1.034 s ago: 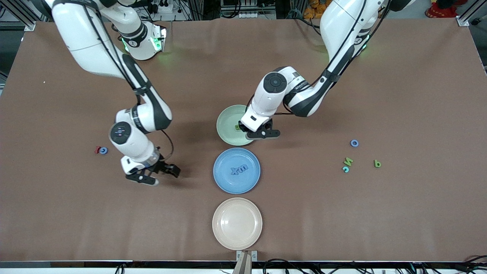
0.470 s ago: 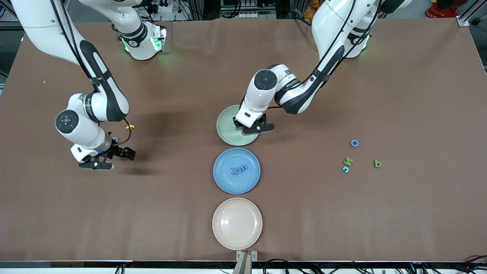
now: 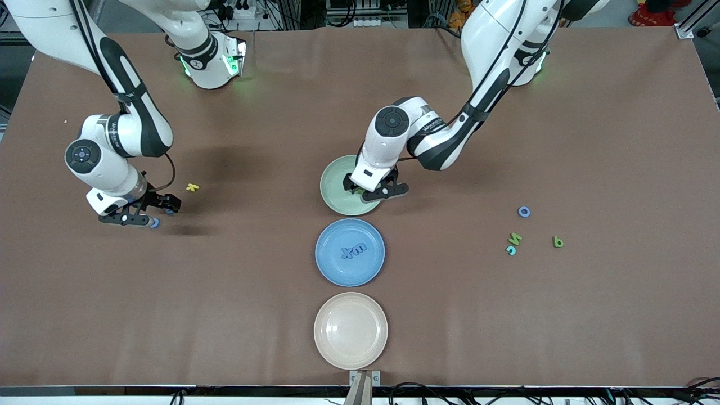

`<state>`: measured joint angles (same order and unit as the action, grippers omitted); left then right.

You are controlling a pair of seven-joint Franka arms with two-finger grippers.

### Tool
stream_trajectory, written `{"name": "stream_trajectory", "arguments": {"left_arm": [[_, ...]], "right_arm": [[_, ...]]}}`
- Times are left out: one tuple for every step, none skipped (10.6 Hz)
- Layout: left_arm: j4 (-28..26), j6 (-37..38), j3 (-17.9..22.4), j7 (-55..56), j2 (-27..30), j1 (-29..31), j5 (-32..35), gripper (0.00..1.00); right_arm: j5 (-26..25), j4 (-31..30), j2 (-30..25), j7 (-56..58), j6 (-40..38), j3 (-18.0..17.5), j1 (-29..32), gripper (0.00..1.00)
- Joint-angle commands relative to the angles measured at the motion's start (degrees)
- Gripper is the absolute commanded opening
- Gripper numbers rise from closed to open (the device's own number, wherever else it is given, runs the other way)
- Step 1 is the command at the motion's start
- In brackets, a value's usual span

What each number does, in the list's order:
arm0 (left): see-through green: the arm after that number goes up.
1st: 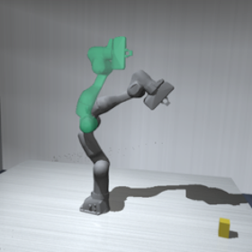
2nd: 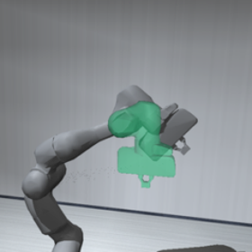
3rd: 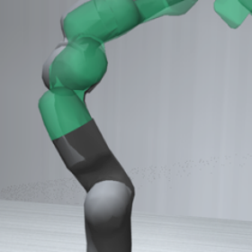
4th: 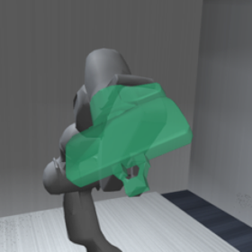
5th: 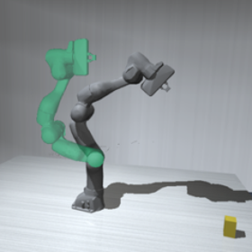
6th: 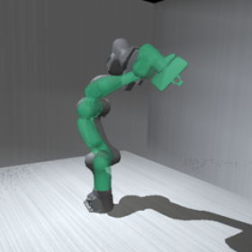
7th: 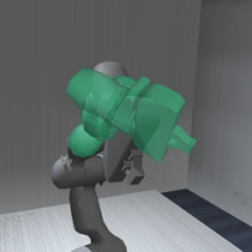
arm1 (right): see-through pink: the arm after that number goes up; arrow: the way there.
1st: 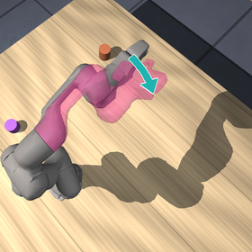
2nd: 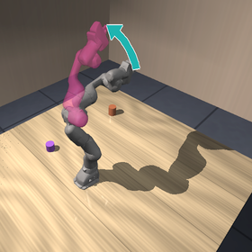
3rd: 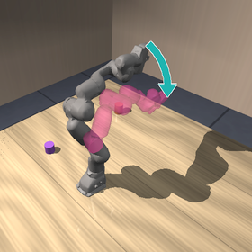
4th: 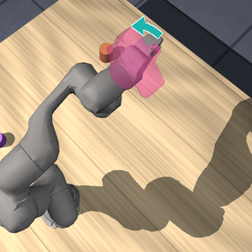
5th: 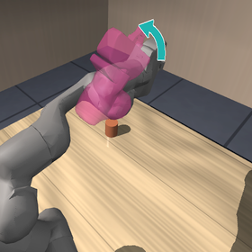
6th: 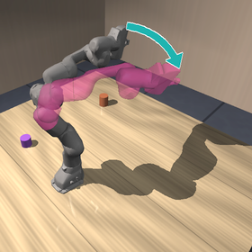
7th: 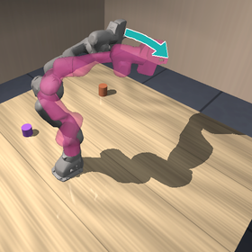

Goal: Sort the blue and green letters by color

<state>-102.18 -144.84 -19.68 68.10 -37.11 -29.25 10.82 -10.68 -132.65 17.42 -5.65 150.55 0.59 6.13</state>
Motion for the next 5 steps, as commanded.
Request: {"name": "stream_trajectory", "arguments": {"left_arm": [[0.31, 5.26, 1.57, -3.28, 4.84, 1.90, 1.84, 1.00], [0.23, 6.92, 1.40, -10.02, 6.42, 4.35, 1.84, 1.00], [0.31, 8.51, 0.87, -17.66, 7.48, 7.60, 1.49, 1.00], [0.14, 9.65, 0.78, -23.65, 8.27, 9.28, 1.32, 1.00], [0.14, 10.88, 0.78, -28.76, 8.37, 10.87, 1.23, 1.00]], "right_arm": [[-1.19, -4.37, -0.56, 0.21, 6.24, -0.68, 2.40, 1.00], [-1.19, -4.46, 0.23, 0.12, 7.73, -0.77, 2.92, 1.00], [-1.19, -4.46, 2.16, 0.12, 10.27, -0.77, 3.01, 0.99], [-1.19, -4.46, 3.92, -0.15, 12.90, -0.77, 3.10, 0.98], [-1.19, -4.54, 4.19, -0.24, 13.19, -0.77, 3.10, 0.89]]}}
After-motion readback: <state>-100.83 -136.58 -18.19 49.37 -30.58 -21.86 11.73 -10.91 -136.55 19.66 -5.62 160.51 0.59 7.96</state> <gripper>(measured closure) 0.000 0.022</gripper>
